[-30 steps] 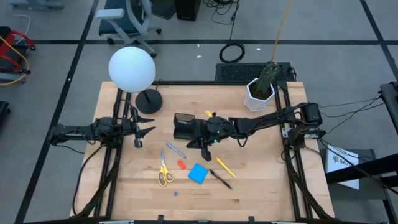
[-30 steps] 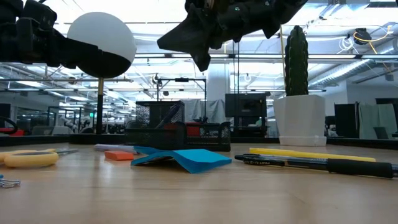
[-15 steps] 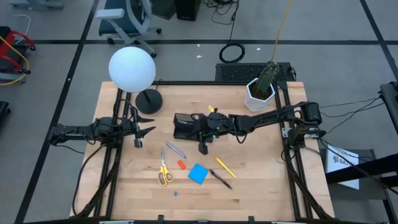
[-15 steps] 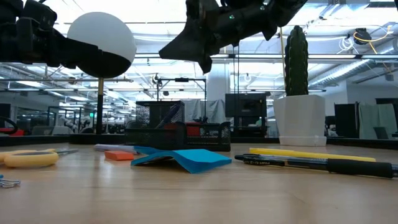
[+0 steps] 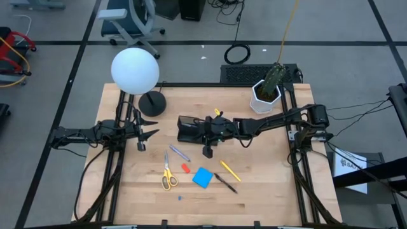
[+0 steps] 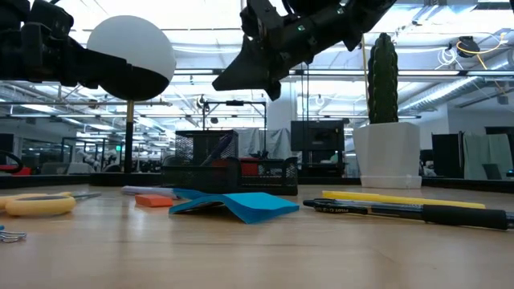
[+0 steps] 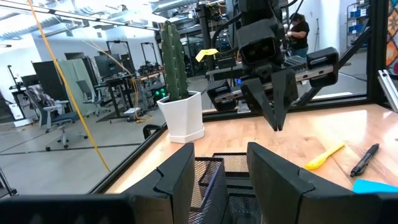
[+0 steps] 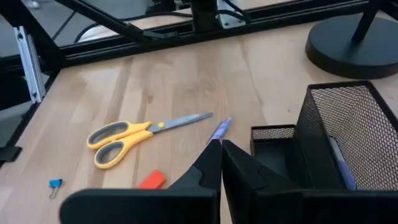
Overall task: Pick and place office supplies into organizer
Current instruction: Put the purple pen into the desk organizer
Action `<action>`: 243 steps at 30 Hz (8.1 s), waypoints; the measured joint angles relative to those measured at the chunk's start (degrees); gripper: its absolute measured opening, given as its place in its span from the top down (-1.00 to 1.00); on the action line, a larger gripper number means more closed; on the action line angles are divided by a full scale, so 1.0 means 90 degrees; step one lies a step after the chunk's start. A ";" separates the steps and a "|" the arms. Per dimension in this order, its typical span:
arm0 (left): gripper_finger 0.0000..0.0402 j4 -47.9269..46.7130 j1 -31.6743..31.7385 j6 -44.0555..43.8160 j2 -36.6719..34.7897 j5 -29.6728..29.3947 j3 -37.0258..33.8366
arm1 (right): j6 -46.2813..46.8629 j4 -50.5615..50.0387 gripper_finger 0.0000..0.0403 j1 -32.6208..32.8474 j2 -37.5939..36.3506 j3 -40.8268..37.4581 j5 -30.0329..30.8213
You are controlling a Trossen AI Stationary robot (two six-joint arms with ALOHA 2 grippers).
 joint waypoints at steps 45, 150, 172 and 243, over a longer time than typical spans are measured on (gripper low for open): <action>0.23 -0.0002 0.0002 -0.0005 0.0000 0.0004 0.0000 | 0.1157 -0.4720 0.98 0.0455 0.3427 0.5012 0.0814; 0.23 -0.0002 0.0002 0.0000 0.0000 0.0004 0.0000 | 0.0342 -0.4195 0.88 0.0500 0.3411 0.4714 0.1670; 0.23 -0.0004 0.0002 0.0000 0.0000 0.0004 0.0000 | 0.0365 0.4546 0.88 0.0365 0.0236 -0.1971 0.1771; 0.23 -0.0005 0.0000 0.0000 -0.0002 0.0002 0.0000 | -0.0491 0.8591 0.39 -0.1195 0.3033 -0.0909 0.0329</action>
